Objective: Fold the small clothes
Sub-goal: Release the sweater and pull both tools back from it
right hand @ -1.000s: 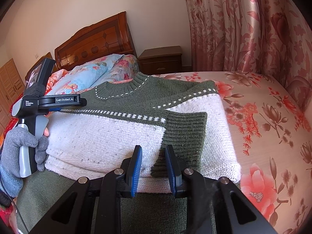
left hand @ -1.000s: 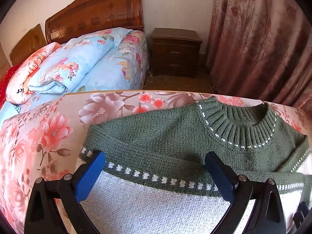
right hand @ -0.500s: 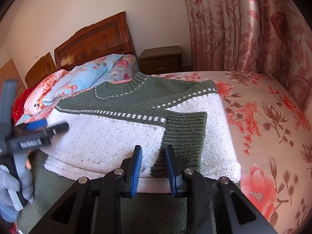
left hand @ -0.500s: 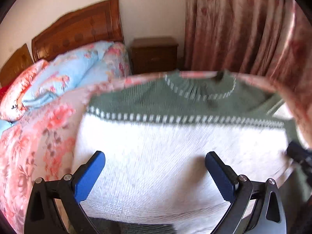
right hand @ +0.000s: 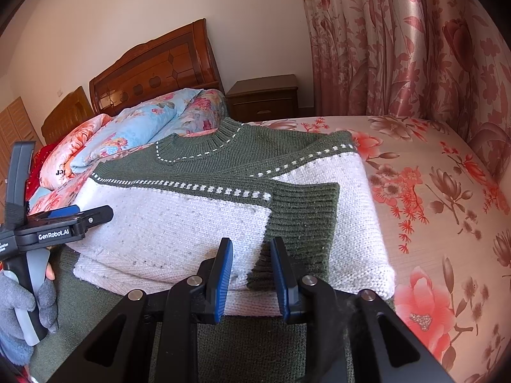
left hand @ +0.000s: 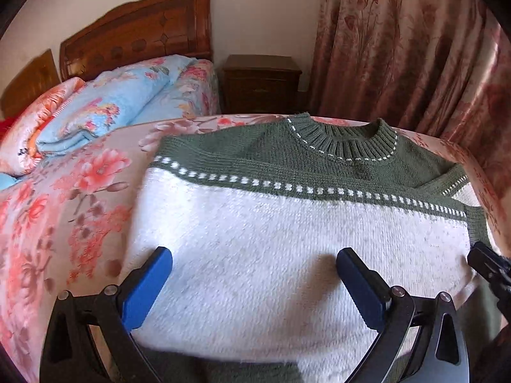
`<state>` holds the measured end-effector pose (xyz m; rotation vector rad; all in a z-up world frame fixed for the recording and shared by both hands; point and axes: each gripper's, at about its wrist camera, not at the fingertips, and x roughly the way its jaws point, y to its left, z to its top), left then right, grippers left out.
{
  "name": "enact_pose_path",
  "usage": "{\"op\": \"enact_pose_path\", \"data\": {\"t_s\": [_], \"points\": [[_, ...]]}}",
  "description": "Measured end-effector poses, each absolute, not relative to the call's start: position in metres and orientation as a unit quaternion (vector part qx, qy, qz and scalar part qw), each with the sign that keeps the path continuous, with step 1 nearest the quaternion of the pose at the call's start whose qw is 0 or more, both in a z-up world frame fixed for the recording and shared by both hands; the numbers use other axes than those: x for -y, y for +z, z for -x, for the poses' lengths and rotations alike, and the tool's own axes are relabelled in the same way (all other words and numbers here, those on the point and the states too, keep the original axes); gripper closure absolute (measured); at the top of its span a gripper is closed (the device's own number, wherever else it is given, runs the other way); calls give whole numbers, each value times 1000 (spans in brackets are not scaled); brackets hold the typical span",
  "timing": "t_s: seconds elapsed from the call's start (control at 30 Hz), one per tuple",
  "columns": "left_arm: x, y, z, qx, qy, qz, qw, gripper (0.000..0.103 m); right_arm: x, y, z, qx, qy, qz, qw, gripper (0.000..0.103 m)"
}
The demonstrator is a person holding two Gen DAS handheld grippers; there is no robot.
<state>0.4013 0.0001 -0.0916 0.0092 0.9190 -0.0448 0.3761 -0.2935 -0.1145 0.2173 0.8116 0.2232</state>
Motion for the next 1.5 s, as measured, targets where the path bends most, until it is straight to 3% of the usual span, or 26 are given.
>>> {"op": "enact_pose_path", "data": {"t_s": [0.23, 0.37, 0.5, 0.57, 0.9, 1.17, 1.3, 1.5], "points": [[9, -71, -333, -428, -63, -27, 901, 0, 281, -102, -346, -406, 140, -137, 892, 71], [19, -95, -305, -448, -83, -53, 888, 0, 237, -116, -336, -448, 162, -49, 878, 70], [7, -103, -298, -465, -49, -66, 881, 0, 219, -115, -323, -429, 153, 36, 889, 68], [-10, -106, -297, -478, -70, -28, 875, 0, 229, -116, -320, -429, 170, 33, 886, 68], [-39, -105, -286, -474, -65, -26, 878, 0, 289, -119, -309, -430, 181, -31, 884, 70], [-18, -85, -285, -473, -90, 25, 876, 0, 251, -101, -306, -448, 155, -26, 880, 70], [22, -97, -285, -479, -86, -64, 871, 0, 199, -101, -297, -454, 200, 55, 866, 70], [-22, -104, -257, -484, -102, -50, 868, 0, 234, -111, -279, -456, 225, 68, 858, 69]]}}
